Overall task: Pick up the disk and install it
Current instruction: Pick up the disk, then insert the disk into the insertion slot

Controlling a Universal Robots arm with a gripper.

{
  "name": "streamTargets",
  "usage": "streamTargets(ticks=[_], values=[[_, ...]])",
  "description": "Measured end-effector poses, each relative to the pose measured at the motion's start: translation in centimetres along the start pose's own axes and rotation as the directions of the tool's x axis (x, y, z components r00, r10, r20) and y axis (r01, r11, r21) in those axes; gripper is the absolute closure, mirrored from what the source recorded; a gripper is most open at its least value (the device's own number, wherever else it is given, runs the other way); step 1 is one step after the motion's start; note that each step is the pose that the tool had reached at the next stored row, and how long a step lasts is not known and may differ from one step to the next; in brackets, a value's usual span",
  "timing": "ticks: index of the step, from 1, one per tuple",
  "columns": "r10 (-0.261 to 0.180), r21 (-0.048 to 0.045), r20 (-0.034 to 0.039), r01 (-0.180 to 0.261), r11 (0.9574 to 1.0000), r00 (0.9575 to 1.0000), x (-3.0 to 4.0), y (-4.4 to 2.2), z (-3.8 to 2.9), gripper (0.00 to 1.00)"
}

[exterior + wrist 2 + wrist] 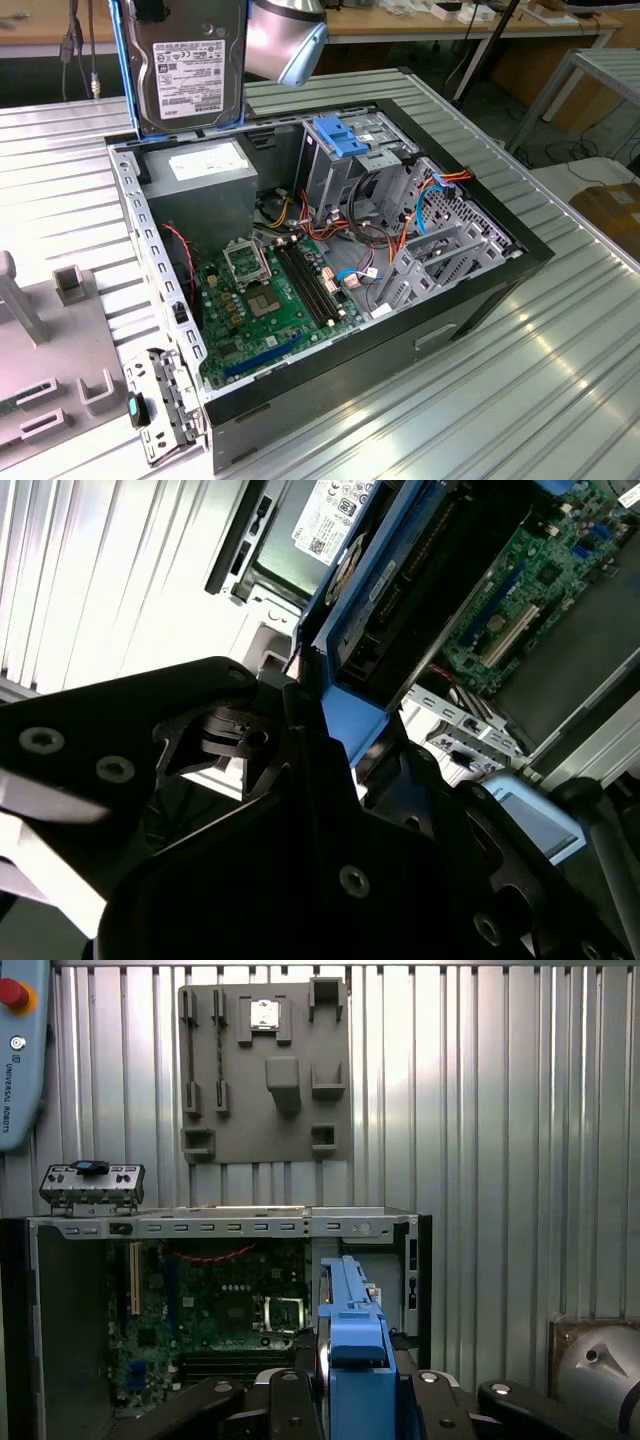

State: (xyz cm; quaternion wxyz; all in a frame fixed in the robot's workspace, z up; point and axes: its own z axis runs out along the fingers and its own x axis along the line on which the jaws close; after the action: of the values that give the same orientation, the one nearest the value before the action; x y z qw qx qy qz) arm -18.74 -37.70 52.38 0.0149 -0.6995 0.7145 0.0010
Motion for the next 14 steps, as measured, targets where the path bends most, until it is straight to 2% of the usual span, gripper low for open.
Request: streamTargets(ticks=[2,7,14], values=[[0.003,0.0000,-0.0001,-0.003,1.0000,1.0000,-0.01,-0.38,0.00,0.63],[0.007,0.0007,-0.0002,-0.007,1.0000,1.0000,-0.04,-1.91,0.03,0.63],[0.007,0.0007,-0.0002,-0.007,1.0000,1.0000,-0.04,-2.05,0.04,0.63]])
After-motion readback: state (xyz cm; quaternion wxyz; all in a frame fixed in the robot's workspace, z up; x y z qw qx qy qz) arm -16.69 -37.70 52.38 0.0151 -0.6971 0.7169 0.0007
